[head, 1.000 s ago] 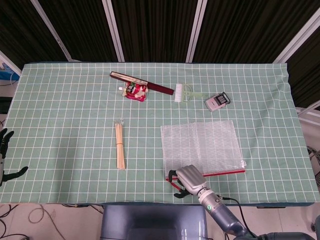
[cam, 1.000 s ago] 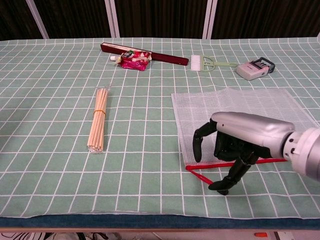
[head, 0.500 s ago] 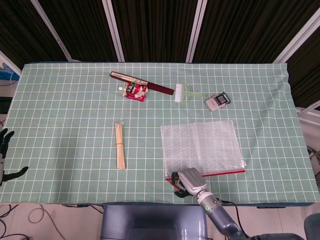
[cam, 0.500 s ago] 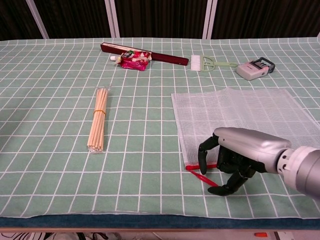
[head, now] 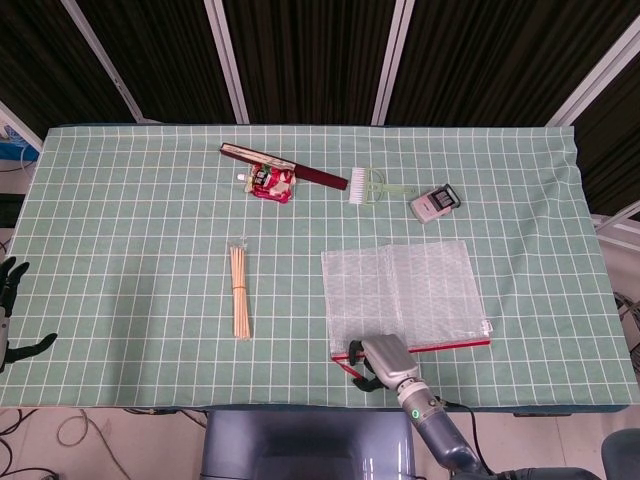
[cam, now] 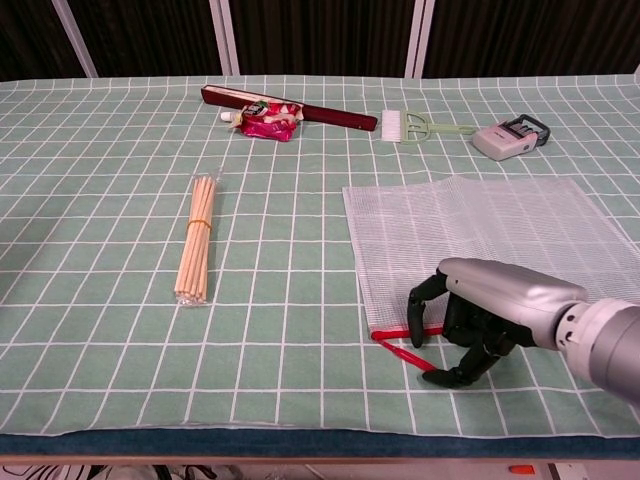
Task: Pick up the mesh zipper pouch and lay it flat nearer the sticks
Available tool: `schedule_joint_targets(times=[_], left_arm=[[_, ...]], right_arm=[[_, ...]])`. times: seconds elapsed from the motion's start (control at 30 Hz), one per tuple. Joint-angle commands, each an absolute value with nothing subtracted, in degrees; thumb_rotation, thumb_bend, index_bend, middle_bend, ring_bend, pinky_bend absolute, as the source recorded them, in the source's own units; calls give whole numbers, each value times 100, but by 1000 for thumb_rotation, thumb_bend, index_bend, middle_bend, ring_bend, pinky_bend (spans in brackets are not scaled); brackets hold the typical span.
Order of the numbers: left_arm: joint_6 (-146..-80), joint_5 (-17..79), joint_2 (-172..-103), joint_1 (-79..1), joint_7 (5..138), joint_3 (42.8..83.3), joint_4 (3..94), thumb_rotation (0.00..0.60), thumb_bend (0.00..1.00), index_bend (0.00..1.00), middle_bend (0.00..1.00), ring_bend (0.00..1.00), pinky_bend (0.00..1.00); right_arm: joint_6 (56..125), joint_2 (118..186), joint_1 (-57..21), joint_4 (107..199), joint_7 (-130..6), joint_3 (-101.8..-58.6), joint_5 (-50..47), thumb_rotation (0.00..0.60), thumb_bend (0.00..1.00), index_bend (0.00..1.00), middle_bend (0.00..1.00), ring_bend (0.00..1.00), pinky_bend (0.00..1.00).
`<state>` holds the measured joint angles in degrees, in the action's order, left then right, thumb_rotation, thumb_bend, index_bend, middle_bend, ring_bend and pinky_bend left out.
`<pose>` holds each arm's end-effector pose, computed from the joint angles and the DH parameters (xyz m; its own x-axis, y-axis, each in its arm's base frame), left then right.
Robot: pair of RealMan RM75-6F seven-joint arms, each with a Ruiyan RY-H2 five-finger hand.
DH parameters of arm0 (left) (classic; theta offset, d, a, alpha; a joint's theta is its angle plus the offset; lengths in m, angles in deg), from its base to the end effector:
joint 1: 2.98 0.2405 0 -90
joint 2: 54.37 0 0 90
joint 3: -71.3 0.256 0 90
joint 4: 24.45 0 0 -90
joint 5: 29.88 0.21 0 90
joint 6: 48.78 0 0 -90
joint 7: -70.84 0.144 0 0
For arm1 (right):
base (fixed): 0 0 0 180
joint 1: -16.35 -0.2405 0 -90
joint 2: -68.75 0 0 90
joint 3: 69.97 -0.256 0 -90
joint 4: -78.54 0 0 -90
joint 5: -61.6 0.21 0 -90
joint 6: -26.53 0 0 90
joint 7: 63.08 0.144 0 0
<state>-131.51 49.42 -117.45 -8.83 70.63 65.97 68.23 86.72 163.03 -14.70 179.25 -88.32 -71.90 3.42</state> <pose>-0.3216 0.1948 0.1717 0.3870 -0.0083 0.9220 0.9188 0.0875 -0.3848 -0.1513 -0.2263 -0.0639 0.2275 -0.5398 0.8105 -0.9664 -0.2277 0.1196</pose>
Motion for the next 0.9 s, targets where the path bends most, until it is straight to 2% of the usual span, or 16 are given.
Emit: schedule_joint_targets(times=[0.03, 0.23, 0.57, 0.9], left_arm=[[-13150, 4938, -11743, -882, 7061, 6597, 6826, 600, 0, 0, 0, 0, 0], [-13147, 4935, -11737, -883, 7039, 6596, 6830, 600, 0, 0, 0, 0, 0], [-13130, 4935, -11726, -887, 7002, 6598, 6835, 600, 0, 0, 0, 0, 0], [-13124, 4932, -11719, -890, 6987, 6597, 6845, 600, 0, 0, 0, 0, 0]], right_arm=[[8676, 16302, -1462, 17921, -8831, -7185, 359, 600, 334, 538, 1000, 1000, 946], [8691, 16320, -1434, 17932, -8836, -7158, 401, 600, 339, 538, 1000, 1000, 946], [8736, 16367, -1405, 17902, -8894, -7138, 466, 600, 432, 549, 1000, 1000, 946], [8753, 16378, -1382, 17893, -8888, -7130, 459, 600, 469, 570, 1000, 1000, 946]])
